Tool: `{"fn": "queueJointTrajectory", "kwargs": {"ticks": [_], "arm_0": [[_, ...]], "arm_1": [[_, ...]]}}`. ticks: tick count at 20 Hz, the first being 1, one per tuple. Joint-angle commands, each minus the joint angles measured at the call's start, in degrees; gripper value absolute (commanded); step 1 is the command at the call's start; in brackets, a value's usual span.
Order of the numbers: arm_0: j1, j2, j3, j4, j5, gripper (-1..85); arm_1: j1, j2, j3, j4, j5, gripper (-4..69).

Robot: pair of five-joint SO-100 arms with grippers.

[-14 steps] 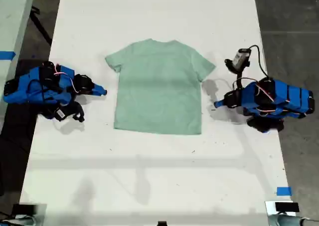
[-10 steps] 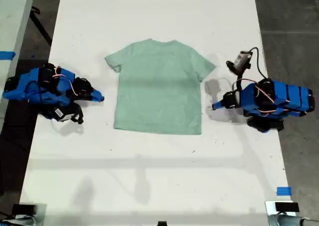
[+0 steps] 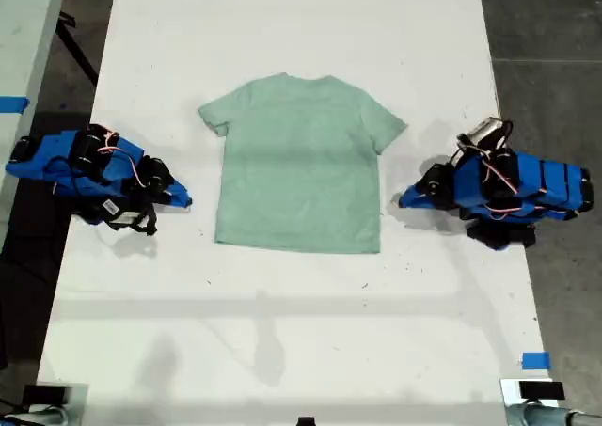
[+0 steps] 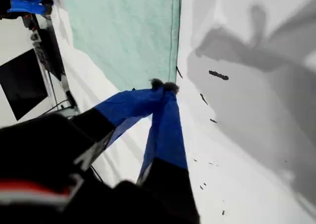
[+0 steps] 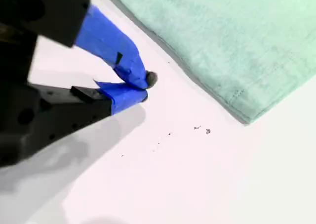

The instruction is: Fold t-shirt

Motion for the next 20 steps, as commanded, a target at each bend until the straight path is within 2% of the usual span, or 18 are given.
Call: {"fn": "queueJointTrajectory", "kwargs": {"ticks": [1, 9, 15, 17, 20], "arm_0": [[0.09, 0.26, -0.97, -0.09, -0.79, 0.0], [-2.99, -3.34, -7.82, -3.25, 4.31, 0.0], [-13.80, -27.86, -29.44, -6.86, 17.93, 0.0], [-18.46, -32.43, -32.26, -8.79, 21.88, 0.0], [-23.91, -45.62, -43.24, -8.26, 28.39, 0.0]], "arm_1": [[-1.14, -0.26, -0.79, -1.14, 1.23, -1.2], [1.05, -4.75, -11.16, -3.08, -9.49, -1.0], [8.17, -29.97, -31.90, -6.33, -22.24, -1.0], [11.34, -37.27, -38.94, -5.63, -26.46, -1.0], [16.17, -46.32, -49.04, -2.20, -32.08, -1.0]]}}
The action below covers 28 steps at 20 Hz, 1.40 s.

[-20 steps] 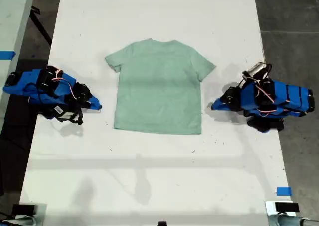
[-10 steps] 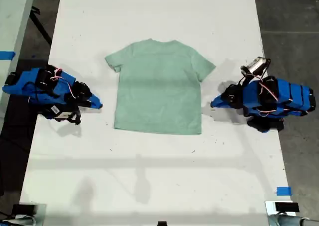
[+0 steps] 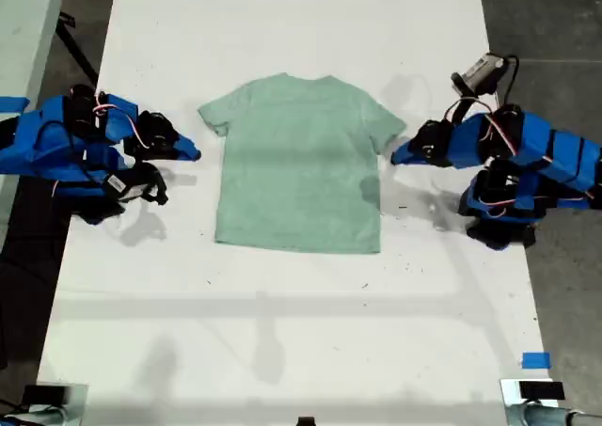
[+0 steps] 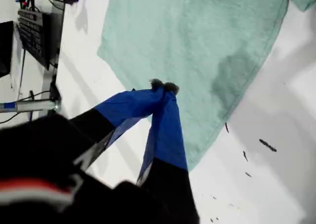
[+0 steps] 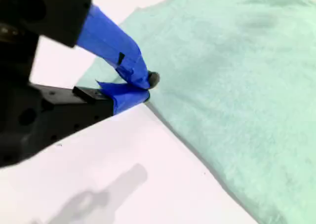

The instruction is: Fold t-shirt

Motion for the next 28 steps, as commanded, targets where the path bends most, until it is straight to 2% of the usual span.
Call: {"fn": "queueJointTrajectory", "kwargs": {"ticks": [1, 6, 11, 13, 16, 17, 20, 24, 28], "arm_0": [[-5.10, -11.43, -12.83, -0.44, 5.54, 0.0], [-14.68, -27.51, -30.85, 5.54, 14.77, 0.0], [-23.12, -43.07, -46.49, 12.83, 23.20, 0.0], [-25.05, -45.70, -48.52, 13.71, 25.14, 1.7], [-26.37, -47.64, -48.43, 13.80, 28.65, 23.8], [-26.72, -48.60, -48.43, 13.89, 29.71, 27.8], [-27.69, -51.06, -47.55, 13.01, 31.73, 32.2], [-28.65, -52.47, -45.44, 9.76, 33.57, 33.8], [-29.18, -53.96, -41.66, 5.71, 33.93, 34.0]], "arm_1": [[4.66, -8.00, -12.57, 4.13, -5.62, -1.0], [14.50, -25.75, -33.66, 16.17, -16.61, -1.1], [21.71, -34.19, -44.12, 21.80, -24.08, -1.1], [23.73, -34.28, -44.65, 23.12, -25.05, 5.5], [26.63, -34.72, -44.03, 25.40, -27.60, 20.5], [27.51, -34.98, -43.24, 25.49, -28.56, 24.2], [29.97, -35.95, -39.11, 23.12, -32.26, 31.6], [33.49, -37.35, -30.94, 15.64, -36.65, 33.2], [36.56, -41.84, -23.20, 4.75, -40.78, 33.6]]}}
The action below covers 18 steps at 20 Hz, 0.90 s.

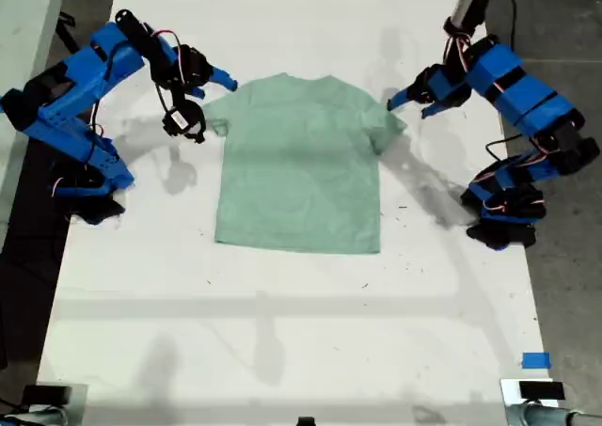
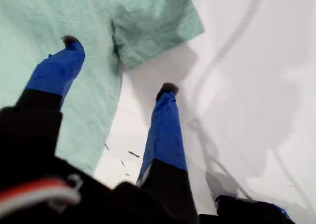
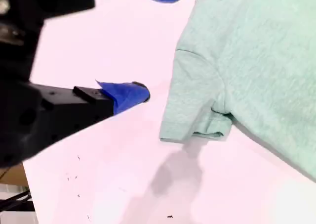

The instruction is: Fold t-shirt

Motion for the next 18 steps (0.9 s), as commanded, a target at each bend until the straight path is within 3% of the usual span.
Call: {"fn": "queueJointTrajectory", "kwargs": {"ticks": [1, 6, 10, 11, 12, 13, 15, 18], "arm_0": [[-0.97, -0.70, 0.44, -2.72, 0.62, 34.0], [-0.97, -2.90, 0.44, -3.78, 0.62, 33.8], [-1.41, -2.99, 0.70, -3.69, 0.62, 33.5], [-1.49, -2.99, 0.79, -3.60, 0.62, 33.4], [-1.49, -2.99, 0.79, -3.52, 0.62, 33.3], [-1.41, -2.90, 0.88, -3.43, 0.62, 33.2], [-1.23, -2.72, 0.97, -3.25, 0.62, 33.0], [-1.05, -2.20, 1.67, -3.16, 0.62, 32.8]], "arm_1": [[2.11, -2.72, 2.11, -8.53, -3.34, 33.7], [3.87, -14.68, 3.52, -19.69, -7.12, 34.4], [3.96, -24.35, 1.05, -24.35, -8.09, 30.5], [4.04, -26.98, -0.35, -24.43, -8.17, 27.1], [4.31, -28.92, -1.93, -23.73, -7.82, 17.0], [4.57, -29.71, -3.34, -22.32, -7.03, 1.5], [3.96, -28.83, -4.75, -20.30, -8.00, -1.0], [2.37, -24.87, -9.58, -12.39, -8.35, -0.8]]}}
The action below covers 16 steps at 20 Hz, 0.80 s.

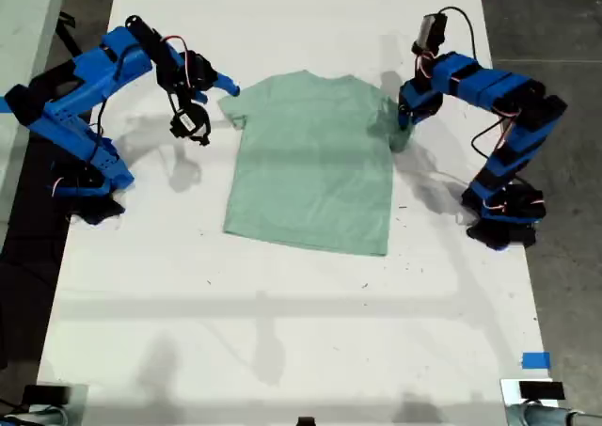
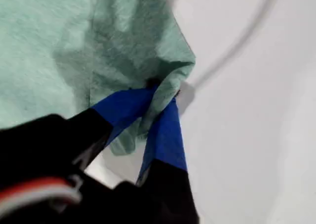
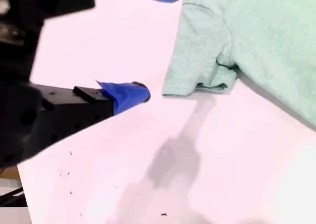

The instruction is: Fold t-shirt

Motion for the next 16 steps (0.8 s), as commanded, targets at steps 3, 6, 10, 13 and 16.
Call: {"fn": "queueJointTrajectory", "kwargs": {"ticks": [3, 6, 10, 13, 16], "arm_0": [[-0.53, 1.41, 0.26, -0.26, 0.44, 32.8], [-0.44, 1.49, 0.53, -0.62, 0.35, 32.8], [-0.26, 1.49, 0.62, -0.70, 0.26, 32.7], [-0.44, 1.49, 1.05, -0.70, 0.35, 32.7], [-0.62, 1.58, 1.41, -0.70, 0.35, 32.8]], "arm_1": [[-4.04, 11.25, -12.22, 12.83, -0.53, -0.8], [-9.93, 10.20, -24.61, 19.51, 2.72, -0.8], [-18.72, -0.26, -41.75, 21.18, 8.61, -0.8], [-22.68, -12.13, -51.24, 19.34, 12.13, -0.8], [-25.05, -23.55, -58.80, 16.17, 15.21, -0.8]]}}
